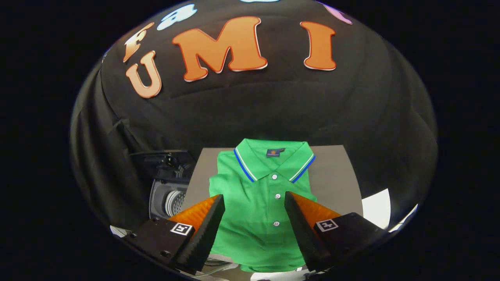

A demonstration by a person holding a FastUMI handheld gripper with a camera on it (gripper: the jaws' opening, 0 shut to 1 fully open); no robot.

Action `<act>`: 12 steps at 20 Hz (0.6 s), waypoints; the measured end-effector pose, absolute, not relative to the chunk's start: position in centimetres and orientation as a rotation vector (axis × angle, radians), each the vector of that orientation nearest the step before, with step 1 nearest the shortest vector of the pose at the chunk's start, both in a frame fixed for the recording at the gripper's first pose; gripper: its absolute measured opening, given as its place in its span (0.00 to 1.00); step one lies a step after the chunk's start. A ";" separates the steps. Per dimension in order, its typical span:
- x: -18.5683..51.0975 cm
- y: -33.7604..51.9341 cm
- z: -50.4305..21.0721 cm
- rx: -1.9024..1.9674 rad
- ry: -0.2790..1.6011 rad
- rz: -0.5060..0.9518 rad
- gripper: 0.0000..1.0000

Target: Put the clothes into the washing machine and then close the washing machine lid.

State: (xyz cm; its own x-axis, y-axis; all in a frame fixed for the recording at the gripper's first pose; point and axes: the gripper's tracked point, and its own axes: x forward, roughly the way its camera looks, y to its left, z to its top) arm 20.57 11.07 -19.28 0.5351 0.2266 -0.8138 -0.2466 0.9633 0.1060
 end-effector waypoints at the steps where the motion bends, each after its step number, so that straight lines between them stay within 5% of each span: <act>1: 20.3 10.8 -20.4 -0.040 1.003 0.274 0.99; 12: 20.2 9.3 -25.4 -0.126 1.109 0.243 0.98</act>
